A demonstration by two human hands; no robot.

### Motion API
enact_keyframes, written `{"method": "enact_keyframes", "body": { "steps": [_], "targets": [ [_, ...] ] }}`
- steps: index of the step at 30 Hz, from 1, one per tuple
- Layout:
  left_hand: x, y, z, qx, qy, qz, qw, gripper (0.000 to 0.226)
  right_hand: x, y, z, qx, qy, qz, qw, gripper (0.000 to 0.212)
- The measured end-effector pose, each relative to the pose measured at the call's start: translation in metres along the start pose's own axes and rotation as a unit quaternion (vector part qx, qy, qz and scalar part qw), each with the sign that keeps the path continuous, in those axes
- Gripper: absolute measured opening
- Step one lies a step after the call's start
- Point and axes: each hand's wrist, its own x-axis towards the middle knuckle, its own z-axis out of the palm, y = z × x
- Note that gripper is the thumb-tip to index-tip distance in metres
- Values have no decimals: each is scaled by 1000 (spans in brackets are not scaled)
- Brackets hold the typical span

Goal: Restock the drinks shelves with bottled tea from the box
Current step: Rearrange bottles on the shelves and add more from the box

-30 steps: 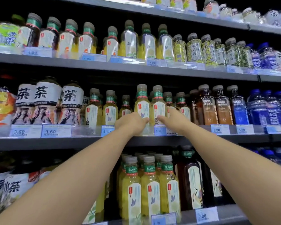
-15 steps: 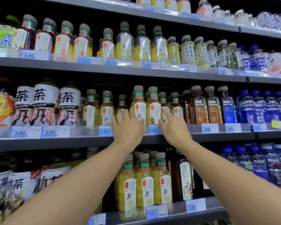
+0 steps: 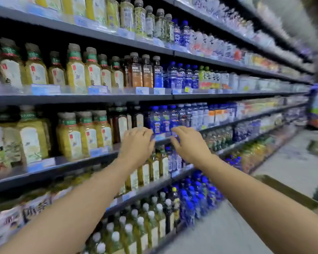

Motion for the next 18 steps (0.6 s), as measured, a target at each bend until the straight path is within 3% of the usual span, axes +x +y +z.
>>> {"method": "enact_keyframes", "body": {
  "steps": [4,10,18],
  "targets": [
    [-48,107,38,-106,-33,48,993,27,-141,76,-12,-23,-92,100,990,37],
    [-141,272,115,-212,-63,121,968,23,-377,179,-2,-44,-155,274,948,35],
    [-287,447,240,-306,-212,198,907,23,-630,230,63,-18,-266,425,865,36]
  ]
}}
